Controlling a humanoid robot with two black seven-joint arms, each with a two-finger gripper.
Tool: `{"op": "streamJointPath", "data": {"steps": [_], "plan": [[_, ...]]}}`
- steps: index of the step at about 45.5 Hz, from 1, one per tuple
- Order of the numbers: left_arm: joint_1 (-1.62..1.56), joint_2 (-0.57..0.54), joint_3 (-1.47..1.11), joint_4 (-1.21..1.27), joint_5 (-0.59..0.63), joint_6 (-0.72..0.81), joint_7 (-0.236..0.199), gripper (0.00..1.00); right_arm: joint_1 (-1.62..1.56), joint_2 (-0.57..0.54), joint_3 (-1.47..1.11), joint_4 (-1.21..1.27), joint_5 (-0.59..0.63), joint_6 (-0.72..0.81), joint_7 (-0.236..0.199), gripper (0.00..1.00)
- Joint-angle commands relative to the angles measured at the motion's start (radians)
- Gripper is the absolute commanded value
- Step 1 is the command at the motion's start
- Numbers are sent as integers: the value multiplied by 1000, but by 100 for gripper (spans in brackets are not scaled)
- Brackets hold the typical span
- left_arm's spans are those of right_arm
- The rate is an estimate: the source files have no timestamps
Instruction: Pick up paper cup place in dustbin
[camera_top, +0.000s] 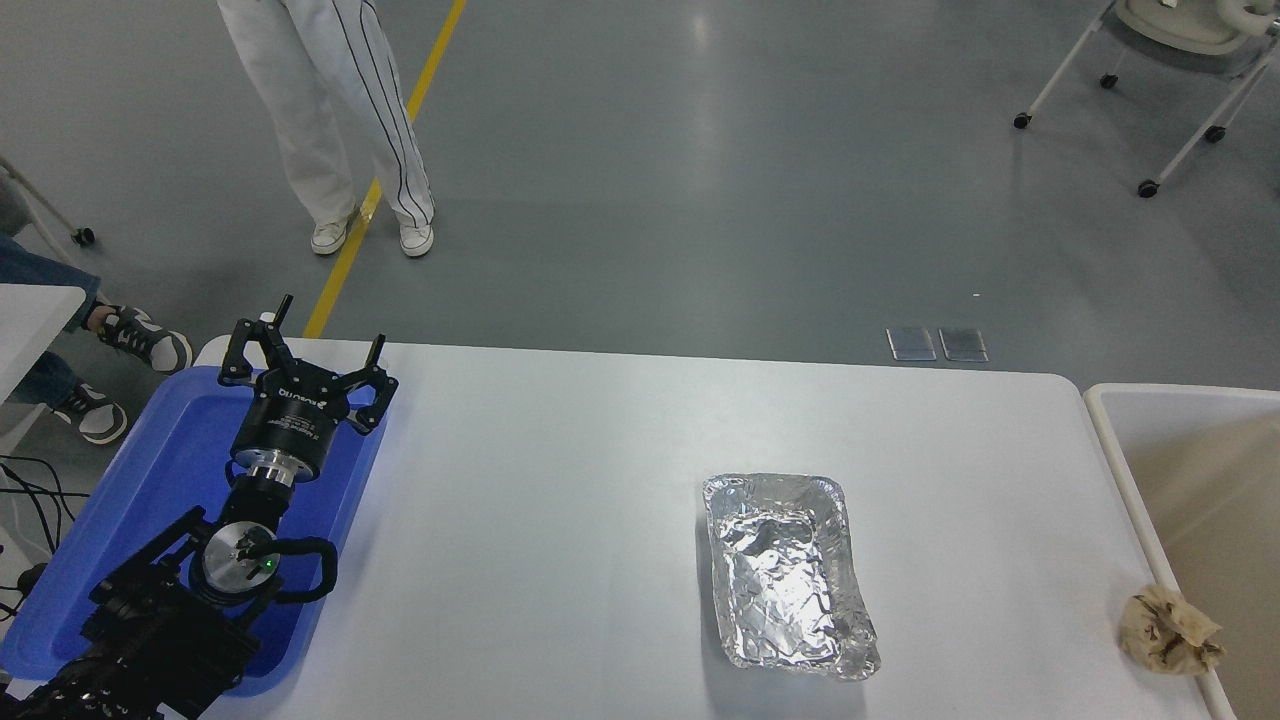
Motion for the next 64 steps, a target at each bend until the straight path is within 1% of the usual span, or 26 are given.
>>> {"op": "streamJointPath", "data": {"steps": [1, 9, 14, 21, 29, 30, 34, 38, 41, 57, 58, 60, 62, 63, 64], "plan": [[0, 0, 0, 0, 0, 0, 0, 100, -94, 53, 32, -18, 27, 0, 0, 0], [0, 0, 0, 0, 0, 0, 0, 100, -117, 53, 77, -18, 37, -5, 0, 0], [0, 0, 0, 0, 0, 0, 0, 100, -123, 53, 109, -20, 78, -70, 0, 0], [0, 0, 0, 0, 0, 0, 0, 100, -149, 53, 109, -20, 158, -228, 0, 0], [0, 0, 0, 0, 0, 0, 0, 100, -169, 78, 111, -18, 162, -411, 0, 0], [0, 0, 0, 0, 0, 0, 0, 100, -177, 81, 114, -18, 165, -475, 0, 0], [0, 0, 0, 0, 0, 0, 0, 100, -200, 81, 146, -18, 193, -612, 0, 0], [0, 0, 0, 0, 0, 0, 0, 100, -234, 81, 177, -18, 219, -705, 0, 0], [0, 0, -2, 0, 0, 0, 0, 100, -243, 81, 178, -18, 221, -727, 0, 0], [0, 0, 0, 0, 0, 0, 0, 100, -264, 92, 178, -18, 219, -742, 0, 0], [0, 0, -2, 0, 0, 0, 0, 100, -267, 92, 178, -18, 213, -742, 0, 2], [0, 0, 0, 0, 0, 0, 0, 100, -272, 93, 178, -18, 210, -744, 0, 11], [0, 0, 0, 0, 0, 0, 0, 100, -275, 92, 178, -18, 211, -749, 0, 18], [0, 0, 0, 0, 0, 0, 0, 100, -277, 92, 178, -20, 211, -750, 0, 22], [0, 0, 0, 0, 0, 0, 0, 100, -277, 92, 178, -18, 211, -755, 0, 28]]}}
